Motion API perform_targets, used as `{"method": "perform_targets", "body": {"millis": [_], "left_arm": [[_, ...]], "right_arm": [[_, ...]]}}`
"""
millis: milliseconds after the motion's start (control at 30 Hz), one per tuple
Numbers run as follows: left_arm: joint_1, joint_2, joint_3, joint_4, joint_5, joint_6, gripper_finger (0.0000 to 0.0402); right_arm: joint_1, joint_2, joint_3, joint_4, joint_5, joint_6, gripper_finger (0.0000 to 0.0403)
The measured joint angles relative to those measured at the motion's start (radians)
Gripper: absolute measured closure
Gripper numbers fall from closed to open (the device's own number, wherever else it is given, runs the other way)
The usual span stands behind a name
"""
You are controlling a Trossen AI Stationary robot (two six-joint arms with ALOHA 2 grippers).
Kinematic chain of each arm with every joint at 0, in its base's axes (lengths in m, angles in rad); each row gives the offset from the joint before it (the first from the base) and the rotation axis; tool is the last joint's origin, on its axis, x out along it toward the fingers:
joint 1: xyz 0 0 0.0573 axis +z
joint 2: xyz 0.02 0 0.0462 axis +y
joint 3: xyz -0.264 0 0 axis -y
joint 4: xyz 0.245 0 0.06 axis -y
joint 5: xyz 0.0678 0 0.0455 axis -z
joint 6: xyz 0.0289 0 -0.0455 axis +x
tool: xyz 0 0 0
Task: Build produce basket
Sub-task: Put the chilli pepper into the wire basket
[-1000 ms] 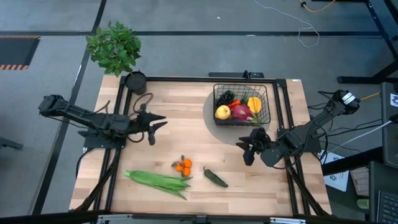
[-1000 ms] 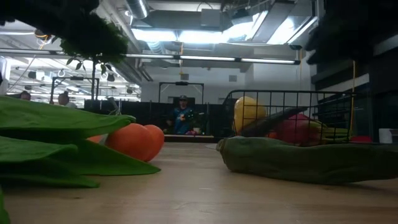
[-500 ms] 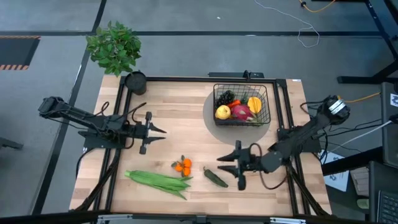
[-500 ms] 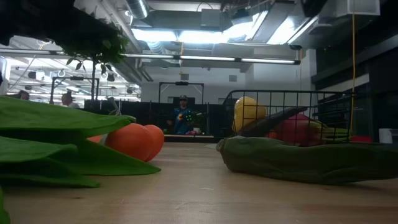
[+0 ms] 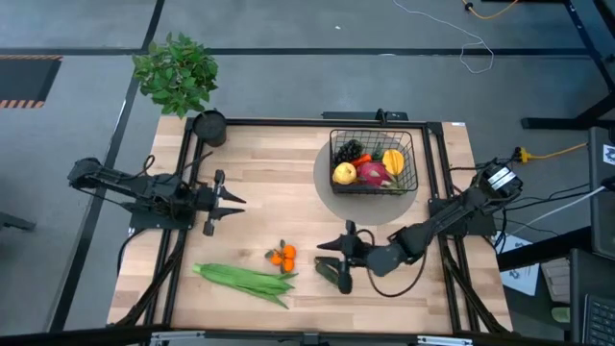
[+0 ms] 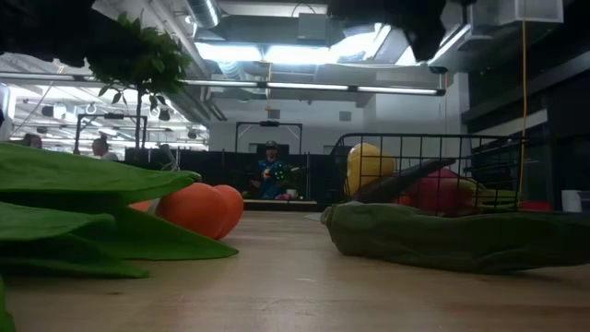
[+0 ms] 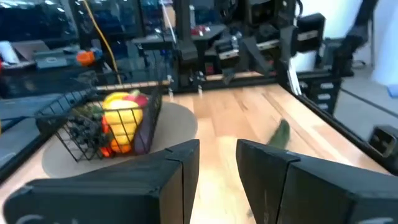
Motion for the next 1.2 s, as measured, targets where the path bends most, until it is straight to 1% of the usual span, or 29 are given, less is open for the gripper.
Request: {"method": "perform_targets", "body": {"millis": [100,233,300,367,467,533,667,767,900,1200], "left_arm": [[-0.005,-0.044,0.000,-0.056,0.038,-0.001,0.0304],[-0.013,-0.075,0.000,-0.063,0.043,0.004,0.0304],[-0.015,-0.078,-0.004,-0.054,0.043,0.002,0.0304],[-0.015,-0.078,-0.028,-0.030,0.043,-0.001,0.0304],[-0.015,-0.078,-0.061,0.003,0.028,0.000,0.0304],[-0.015,-0.082,-0.067,0.021,0.014,0.000,0.0304],[-0.015,-0.084,-0.067,0.021,0.018,-0.001,0.0304],[-0.015,-0.084,-0.067,0.025,0.020,-0.001,0.0304],[-0.015,-0.084,-0.067,0.023,0.020,-0.001,0.0304],[-0.015,-0.084,-0.067,0.013,0.014,-0.001,0.0304]], "right_arm": [[-0.018,0.026,0.071,-0.175,0.000,0.082,0.0260],[-0.034,0.065,0.184,-0.404,-0.004,0.115,0.0260],[-0.036,0.081,0.245,-0.507,-0.053,0.130,0.0260],[-0.036,0.099,0.292,-0.611,-0.119,0.180,0.0260],[-0.034,0.128,0.325,-0.708,-0.199,0.261,0.0260],[-0.030,0.149,0.329,-0.714,-0.257,0.312,0.0260],[-0.024,0.212,0.327,-0.767,-0.390,0.429,0.0260],[-0.023,0.259,0.324,-0.790,-0.443,0.441,0.0260],[-0.025,0.292,0.329,-0.776,-0.485,0.451,0.0260],[-0.025,0.305,0.330,-0.820,-0.496,0.454,0.0260]]}}
